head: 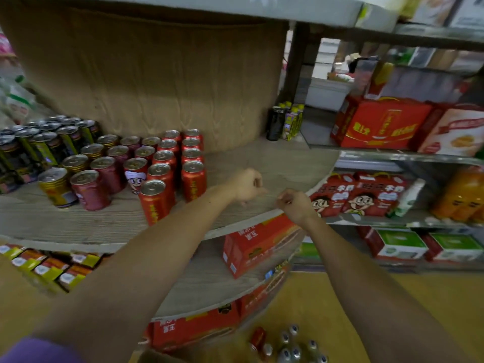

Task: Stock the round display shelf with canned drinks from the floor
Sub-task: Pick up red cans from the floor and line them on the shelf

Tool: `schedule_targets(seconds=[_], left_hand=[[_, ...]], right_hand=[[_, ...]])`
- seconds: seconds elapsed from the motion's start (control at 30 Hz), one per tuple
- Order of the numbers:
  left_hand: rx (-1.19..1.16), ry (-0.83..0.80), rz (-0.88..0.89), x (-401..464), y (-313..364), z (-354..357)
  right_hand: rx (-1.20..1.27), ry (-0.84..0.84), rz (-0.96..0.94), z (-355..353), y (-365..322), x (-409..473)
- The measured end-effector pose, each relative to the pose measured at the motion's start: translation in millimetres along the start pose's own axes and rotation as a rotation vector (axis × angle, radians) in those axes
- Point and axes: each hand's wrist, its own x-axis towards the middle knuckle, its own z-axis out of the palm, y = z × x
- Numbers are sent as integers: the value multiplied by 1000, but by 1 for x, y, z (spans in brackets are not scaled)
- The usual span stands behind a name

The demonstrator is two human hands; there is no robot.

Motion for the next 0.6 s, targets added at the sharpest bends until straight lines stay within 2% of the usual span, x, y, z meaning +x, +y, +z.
schedule_targets(seconds=[0.07,0.13,0.3,0.4,0.6], left_hand=[[-84,-126,-9,6,13,30],[-89,-166,7,18,22,63],[149,-289,45,41,34,137],[167,-363,36,57,26,184],[120,-508,-125,68,-3,286]], right_hand=[[-15,26,48,-7,23,-7],[-41,39,100,-12,50,-14],[-57,-20,270,-26,105,-36],[-45,-45,340,-24,148,-45],[-3,-145,437,8,246,-55]])
